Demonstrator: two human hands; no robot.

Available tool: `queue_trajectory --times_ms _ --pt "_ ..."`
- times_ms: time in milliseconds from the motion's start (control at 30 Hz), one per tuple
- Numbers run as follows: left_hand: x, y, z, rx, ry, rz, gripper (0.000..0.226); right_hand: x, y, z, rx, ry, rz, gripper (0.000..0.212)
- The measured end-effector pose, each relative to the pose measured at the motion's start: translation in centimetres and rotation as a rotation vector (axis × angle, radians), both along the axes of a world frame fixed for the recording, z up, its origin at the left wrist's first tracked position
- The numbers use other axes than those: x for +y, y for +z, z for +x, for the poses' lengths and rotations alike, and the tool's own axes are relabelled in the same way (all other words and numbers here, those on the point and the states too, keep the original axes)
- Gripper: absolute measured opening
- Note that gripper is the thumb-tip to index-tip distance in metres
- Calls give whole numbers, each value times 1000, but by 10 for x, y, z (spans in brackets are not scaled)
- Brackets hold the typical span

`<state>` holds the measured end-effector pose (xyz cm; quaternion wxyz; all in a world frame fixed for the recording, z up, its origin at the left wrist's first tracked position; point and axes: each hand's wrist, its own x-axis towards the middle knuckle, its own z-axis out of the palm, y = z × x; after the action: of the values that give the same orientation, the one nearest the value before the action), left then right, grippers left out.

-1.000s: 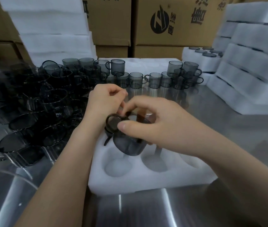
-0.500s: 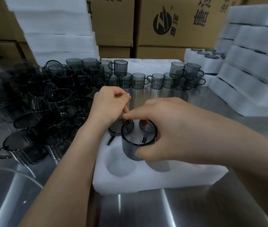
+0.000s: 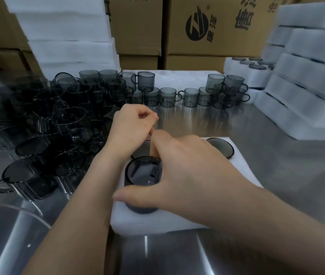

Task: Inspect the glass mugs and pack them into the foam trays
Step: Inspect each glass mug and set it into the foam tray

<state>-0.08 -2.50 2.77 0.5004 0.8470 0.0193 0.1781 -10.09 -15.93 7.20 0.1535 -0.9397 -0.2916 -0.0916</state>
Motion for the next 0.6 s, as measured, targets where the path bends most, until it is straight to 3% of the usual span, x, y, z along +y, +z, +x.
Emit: queue_trajectory --times_ms 200,467,600 --pt "0 1 -1 11 1 17 18 1 -13 -4 -131 -37 -101 64" --pt "-2 1 -1 27 8 10 17 -1 -4 9 -28 110 -163 61" --pt "-2 1 0 33 7 13 18 2 -9 15 -84 132 -252 78"
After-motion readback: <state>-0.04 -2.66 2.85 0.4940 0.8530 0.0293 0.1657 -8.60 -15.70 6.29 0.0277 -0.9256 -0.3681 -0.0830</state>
